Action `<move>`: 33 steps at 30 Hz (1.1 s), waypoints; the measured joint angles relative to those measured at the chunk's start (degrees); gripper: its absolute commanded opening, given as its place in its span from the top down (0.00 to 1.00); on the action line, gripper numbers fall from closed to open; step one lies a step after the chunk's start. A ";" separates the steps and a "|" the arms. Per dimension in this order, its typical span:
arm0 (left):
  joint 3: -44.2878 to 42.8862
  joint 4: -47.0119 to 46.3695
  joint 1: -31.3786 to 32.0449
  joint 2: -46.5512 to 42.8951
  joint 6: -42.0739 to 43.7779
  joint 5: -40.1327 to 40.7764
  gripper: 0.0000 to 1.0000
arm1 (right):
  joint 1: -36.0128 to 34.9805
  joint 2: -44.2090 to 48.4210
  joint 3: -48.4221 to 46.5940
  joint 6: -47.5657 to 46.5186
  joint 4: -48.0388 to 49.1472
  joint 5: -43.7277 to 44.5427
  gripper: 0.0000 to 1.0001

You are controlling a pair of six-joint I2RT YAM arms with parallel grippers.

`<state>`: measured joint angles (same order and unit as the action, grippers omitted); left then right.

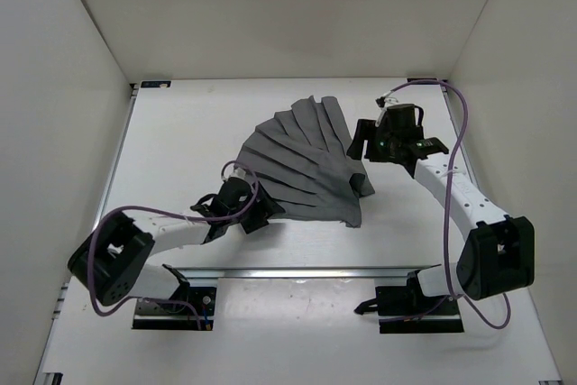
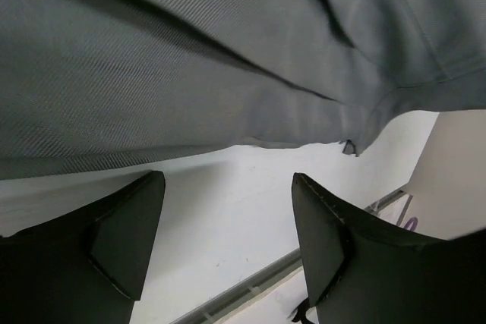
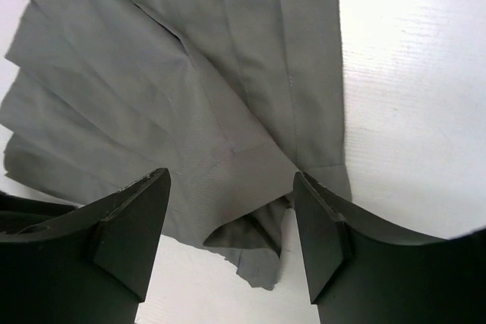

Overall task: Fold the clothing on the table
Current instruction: Flatten the skirt out

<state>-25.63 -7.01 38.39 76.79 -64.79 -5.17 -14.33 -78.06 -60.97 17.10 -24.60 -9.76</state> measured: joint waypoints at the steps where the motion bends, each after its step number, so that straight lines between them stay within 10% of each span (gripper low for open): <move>1: -0.02 -0.70 0.59 1.68 -1.40 0.20 0.22 | 0.00 0.24 0.24 0.11 0.63 -0.55 0.36; 5: -2.56 -4.37 1.53 6.95 -5.40 0.20 0.35 | 0.15 1.51 0.81 0.61 1.95 -2.23 0.36; 10: -4.68 -7.17 0.61 13.77 -7.89 0.09 1.00 | 0.28 2.71 1.20 0.79 3.69 -4.46 0.36; 23: -12.63 10.43 -22.71 12.52 8.50 -1.22 1.00 | 0.31 2.84 6.67 1.05 5.25 -5.68 0.38; 25: -14.45 14.14 -26.45 11.67 12.13 0.44 0.85 | -0.70 2.40 7.93 1.16 5.35 -5.07 0.40; 26: -15.50 15.91 -28.02 11.37 14.34 1.16 0.52 | -1.25 2.03 8.68 1.16 5.55 -4.79 0.41; 27: -16.68 17.40 -29.22 11.30 16.59 1.66 0.41 | -1.79 1.55 9.38 1.18 5.62 -4.63 0.42; 33: -21.75 22.29 -30.91 10.45 24.04 0.02 0.29 | -5.16 -4.33 12.02 2.14 6.25 -3.58 0.50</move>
<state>-47.37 15.29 7.49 87.24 -40.75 -5.15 -19.49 -82.39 -48.95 19.25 -18.35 -13.34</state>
